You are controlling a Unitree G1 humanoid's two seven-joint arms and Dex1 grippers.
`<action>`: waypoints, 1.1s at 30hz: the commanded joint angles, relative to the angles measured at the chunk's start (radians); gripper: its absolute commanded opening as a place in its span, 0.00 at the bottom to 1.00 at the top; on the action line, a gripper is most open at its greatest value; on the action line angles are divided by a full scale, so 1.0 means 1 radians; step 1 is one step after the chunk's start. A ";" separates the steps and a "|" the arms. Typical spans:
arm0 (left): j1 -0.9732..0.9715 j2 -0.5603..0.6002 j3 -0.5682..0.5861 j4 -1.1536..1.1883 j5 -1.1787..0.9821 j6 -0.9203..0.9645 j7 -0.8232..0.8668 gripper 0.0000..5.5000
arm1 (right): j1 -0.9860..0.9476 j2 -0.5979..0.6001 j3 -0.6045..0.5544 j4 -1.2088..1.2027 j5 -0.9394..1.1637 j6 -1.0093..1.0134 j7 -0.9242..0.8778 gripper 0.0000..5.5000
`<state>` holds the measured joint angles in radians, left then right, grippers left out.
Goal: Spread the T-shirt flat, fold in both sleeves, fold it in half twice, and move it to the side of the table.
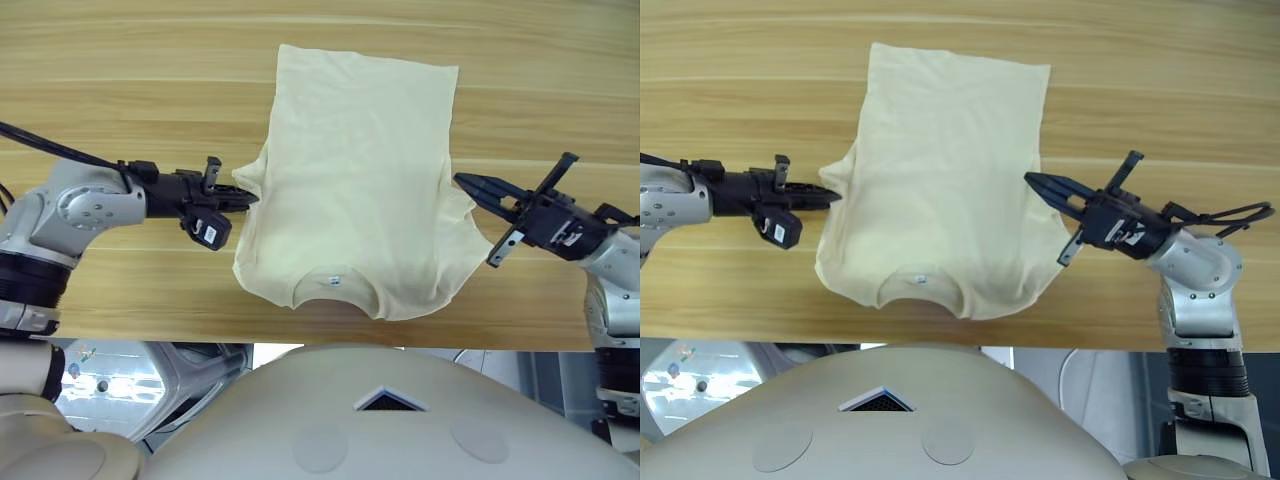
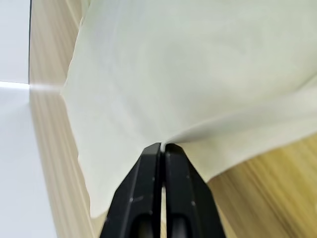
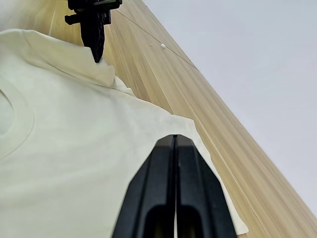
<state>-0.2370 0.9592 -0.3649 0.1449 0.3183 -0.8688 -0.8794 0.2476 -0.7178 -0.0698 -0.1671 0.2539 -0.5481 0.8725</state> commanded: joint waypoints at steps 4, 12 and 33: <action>-0.011 -0.063 -0.087 -0.027 0.010 0.018 -0.050 0.00 | -0.034 0.012 0.004 0.052 -0.007 -0.005 -0.001 0.00; -0.019 -0.079 -0.094 -0.038 -0.004 0.037 -0.057 0.00 | -0.041 0.021 0.011 0.071 -0.013 -0.010 -0.002 0.00; -0.060 -0.218 -0.143 0.105 0.058 0.037 0.000 0.00 | -0.061 0.028 0.017 0.078 -0.027 -0.009 0.001 0.00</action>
<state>-0.2789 0.7478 -0.4975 0.2306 0.3563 -0.8245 -0.8887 0.1969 -0.6867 -0.0517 -0.0904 0.2357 -0.5521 0.8718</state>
